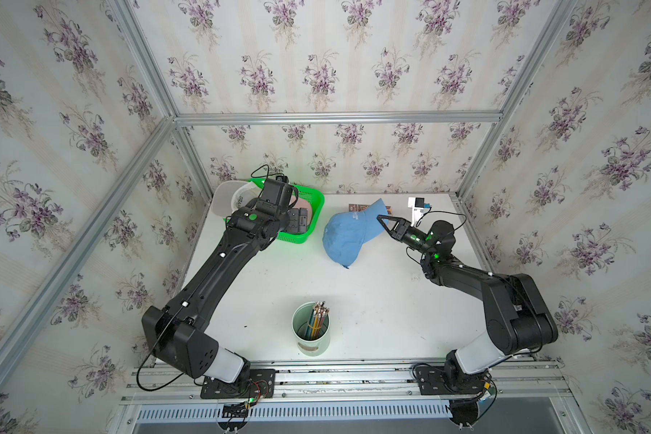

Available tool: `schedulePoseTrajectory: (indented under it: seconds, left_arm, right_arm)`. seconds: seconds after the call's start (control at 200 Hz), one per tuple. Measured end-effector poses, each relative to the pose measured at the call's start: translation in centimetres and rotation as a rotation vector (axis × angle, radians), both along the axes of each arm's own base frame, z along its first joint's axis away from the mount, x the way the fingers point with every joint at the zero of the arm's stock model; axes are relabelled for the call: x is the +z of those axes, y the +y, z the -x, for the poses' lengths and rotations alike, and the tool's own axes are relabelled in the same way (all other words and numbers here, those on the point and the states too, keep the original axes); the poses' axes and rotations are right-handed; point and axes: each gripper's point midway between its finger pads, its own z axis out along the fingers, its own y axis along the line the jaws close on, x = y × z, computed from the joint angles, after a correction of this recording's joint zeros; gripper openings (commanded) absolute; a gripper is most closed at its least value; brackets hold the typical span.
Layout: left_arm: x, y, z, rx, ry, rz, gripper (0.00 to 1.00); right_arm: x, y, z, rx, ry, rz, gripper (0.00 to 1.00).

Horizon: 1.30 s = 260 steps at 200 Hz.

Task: Turn the baseball cap inside out
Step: Place the baseball cap at the center of the board.

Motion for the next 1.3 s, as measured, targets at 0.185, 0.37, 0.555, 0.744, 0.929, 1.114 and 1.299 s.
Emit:
schedulePoseTrajectory:
  seconds: [0.185, 0.37, 0.555, 0.744, 0.929, 1.114, 1.299]
  left_arm:
    - [0.0, 0.2, -0.1, 0.005, -0.001, 0.0, 0.99]
    - [-0.2, 0.5, -0.1, 0.005, -0.003, -0.001, 0.99]
    - [-0.5, 0.2, -0.4, -0.003, 0.001, 0.006, 0.99]
    - [-0.3, 0.2, -0.5, -0.004, -0.002, 0.008, 0.99]
    - [0.4, 0.2, -0.7, -0.009, -0.017, 0.006, 0.99]
    - [0.5, 0.1, -0.9, -0.016, -0.022, 0.002, 0.99]
    - [0.7, 0.0, -1.1, -0.02, -0.024, 0.004, 0.99]
  right_arm:
    - [-4.7, -1.7, -0.6, -0.042, 0.1, -0.003, 0.06]
    - [-5.6, -2.5, -0.4, -0.069, 0.104, 0.0, 0.17]
    - [-4.2, -3.2, -0.3, -0.112, 0.032, 0.055, 0.27]
    - [-6.9, -4.9, 0.3, -0.162, 0.086, 0.103, 0.23]
    - [-8.4, -5.7, 1.0, -0.192, 0.116, 0.146, 0.38]
    - [-10.3, -9.2, 1.6, -0.299, 0.185, 0.19, 0.43]
    - [-12.2, -11.5, 2.0, -0.39, 0.282, 0.238, 0.46]
